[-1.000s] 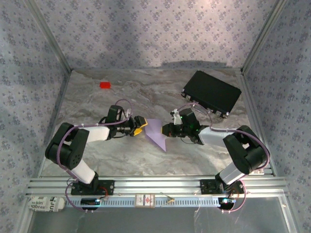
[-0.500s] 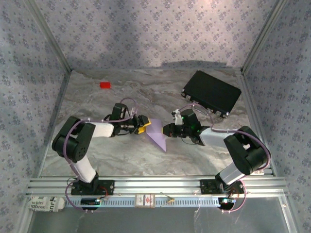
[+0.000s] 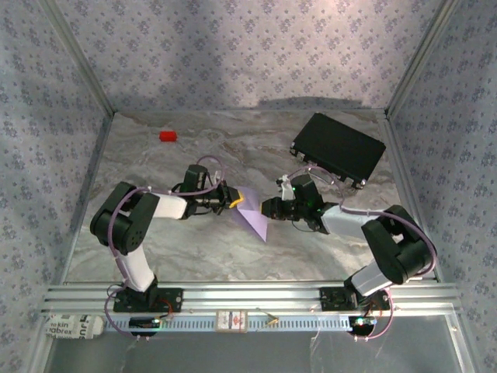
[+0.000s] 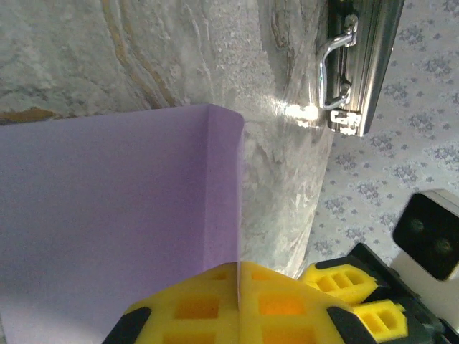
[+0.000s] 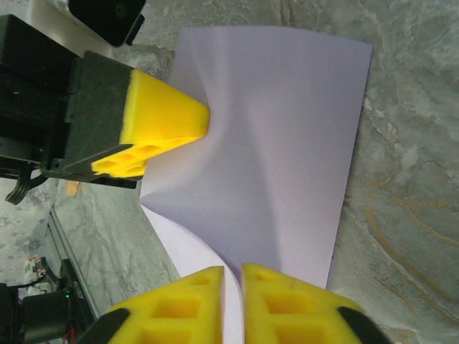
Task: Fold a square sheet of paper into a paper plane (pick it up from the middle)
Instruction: Fourth fold the wing at the center of the table.
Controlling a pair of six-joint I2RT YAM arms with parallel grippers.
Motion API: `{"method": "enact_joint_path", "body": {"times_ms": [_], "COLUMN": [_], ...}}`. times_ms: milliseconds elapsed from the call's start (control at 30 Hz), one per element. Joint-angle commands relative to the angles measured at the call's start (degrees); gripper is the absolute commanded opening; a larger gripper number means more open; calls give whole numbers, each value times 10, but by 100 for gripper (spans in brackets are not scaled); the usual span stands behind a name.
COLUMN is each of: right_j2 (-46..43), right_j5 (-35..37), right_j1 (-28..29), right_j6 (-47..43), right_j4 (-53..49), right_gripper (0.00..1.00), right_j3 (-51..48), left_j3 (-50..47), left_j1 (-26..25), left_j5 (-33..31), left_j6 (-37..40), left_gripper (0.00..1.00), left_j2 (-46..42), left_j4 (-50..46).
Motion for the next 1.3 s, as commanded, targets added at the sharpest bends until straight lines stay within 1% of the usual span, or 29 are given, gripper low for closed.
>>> {"method": "enact_joint_path", "body": {"times_ms": [0,33,200,333,533,600,633,700,800,867,933,1000,1033,1100,1167,1200,1267], "right_j2": [-35,-46,-107,-154,-224,-247,-261,-284,-309,-311,-309,-311,-313,-310,-302,-297,-274], "right_j5": [32,43,107,152,187,201,216,232,235,234,245,284,316,388,459,478,508], "right_j1": [-2,0,5,10,18,25,29,35,40,49,72,113,141,192,242,259,291], "right_j6": [-18,-18,-59,-84,-109,-118,-120,-127,-136,-150,-167,-193,-208,-228,-246,-252,-261], "right_j4": [-56,-69,-150,-202,-229,-237,-243,-242,-240,-241,-237,-229,-217,-192,-187,-184,-171], "right_gripper": [21,27,45,50,50,51,51,51,53,51,50,49,49,49,50,50,50], "right_j3": [2,2,0,-3,-21,-21,-22,-29,-37,-40,-46,-53,-60,-75,-78,-81,-85], "left_j3": [-27,-32,-51,-73,-102,-102,-96,-86,-79,-75,-70,-65,-65,-68,-72,-72,-70], "left_j1": [-10,-13,-40,-56,-64,-65,-65,-64,-65,-65,-65,-63,-63,-61,-58,-56,-53], "left_j5": [-47,-61,-116,-168,-202,-203,-197,-181,-146,-119,-97,-80,-76,-76,-79,-79,-74], "left_j6": [-16,-18,-24,-31,-26,-12,-2,10,3,-7,-14,-15,-17,-20,-20,-19,-17], "left_gripper": [0,0,0,0,1,7,10,14,21,25,29,31,31,30,28,25,23], "left_j2": [-20,-27,-51,-80,-131,-145,-147,-139,-111,-83,-61,-47,-44,-45,-49,-50,-49], "left_j4": [36,40,35,25,3,-8,-17,-29,12,55,79,94,100,105,104,100,100]}}
